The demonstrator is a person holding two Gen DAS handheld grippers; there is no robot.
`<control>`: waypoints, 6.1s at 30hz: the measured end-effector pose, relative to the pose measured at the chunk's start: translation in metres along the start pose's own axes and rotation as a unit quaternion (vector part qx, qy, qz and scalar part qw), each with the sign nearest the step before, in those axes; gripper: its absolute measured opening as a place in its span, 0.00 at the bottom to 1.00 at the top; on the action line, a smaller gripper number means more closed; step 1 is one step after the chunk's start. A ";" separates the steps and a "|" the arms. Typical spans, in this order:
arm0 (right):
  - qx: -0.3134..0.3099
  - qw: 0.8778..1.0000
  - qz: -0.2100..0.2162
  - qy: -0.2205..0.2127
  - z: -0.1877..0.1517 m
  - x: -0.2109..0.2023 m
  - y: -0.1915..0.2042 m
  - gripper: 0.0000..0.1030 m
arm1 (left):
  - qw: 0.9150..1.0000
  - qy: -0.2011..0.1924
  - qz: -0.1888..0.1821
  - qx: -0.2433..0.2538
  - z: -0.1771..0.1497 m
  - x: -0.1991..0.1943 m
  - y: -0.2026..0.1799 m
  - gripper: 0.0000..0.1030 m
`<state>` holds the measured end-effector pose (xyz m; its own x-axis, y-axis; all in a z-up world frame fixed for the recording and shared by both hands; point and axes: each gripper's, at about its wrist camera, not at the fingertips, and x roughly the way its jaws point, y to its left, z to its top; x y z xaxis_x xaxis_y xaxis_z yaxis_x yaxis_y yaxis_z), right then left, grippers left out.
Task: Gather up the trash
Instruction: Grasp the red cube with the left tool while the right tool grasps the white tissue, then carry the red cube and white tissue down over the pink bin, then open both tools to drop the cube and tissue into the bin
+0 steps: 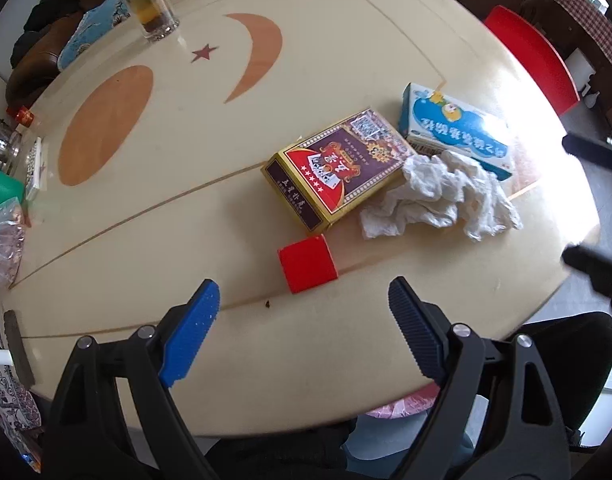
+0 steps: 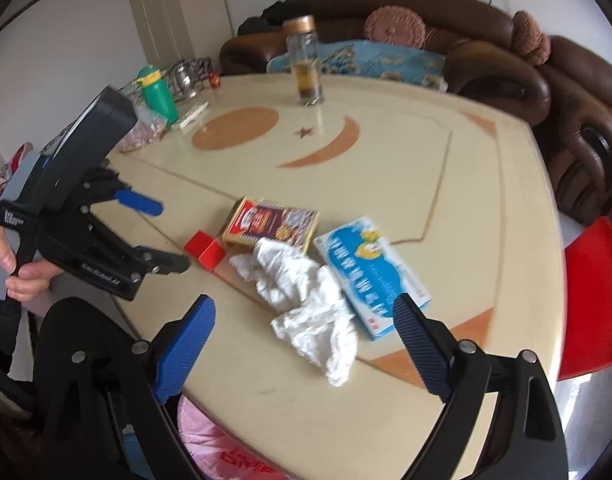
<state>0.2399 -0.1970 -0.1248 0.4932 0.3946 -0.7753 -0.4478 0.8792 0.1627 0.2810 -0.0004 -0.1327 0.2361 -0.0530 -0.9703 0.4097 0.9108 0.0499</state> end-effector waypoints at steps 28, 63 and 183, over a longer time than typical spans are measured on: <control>-0.031 0.999 -0.003 0.043 -0.014 0.081 0.001 0.78 | 1.000 0.013 -0.022 -0.007 0.026 0.051 0.013 0.74; 0.011 0.992 -0.118 -0.032 -0.011 0.006 0.002 0.09 | 0.999 -0.040 -0.013 -0.032 -0.001 -0.021 0.004 0.32; 0.047 0.980 -0.020 0.192 -0.233 0.110 0.074 0.65 | 0.989 0.121 -0.076 0.033 -0.177 0.160 -0.097 0.52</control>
<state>0.0875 -0.1507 -0.3402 0.1835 0.2451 -0.9520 -0.3544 0.9198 0.1685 0.1225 -0.0249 -0.3347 -0.0470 -0.0800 -0.9957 0.4827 0.8709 -0.0927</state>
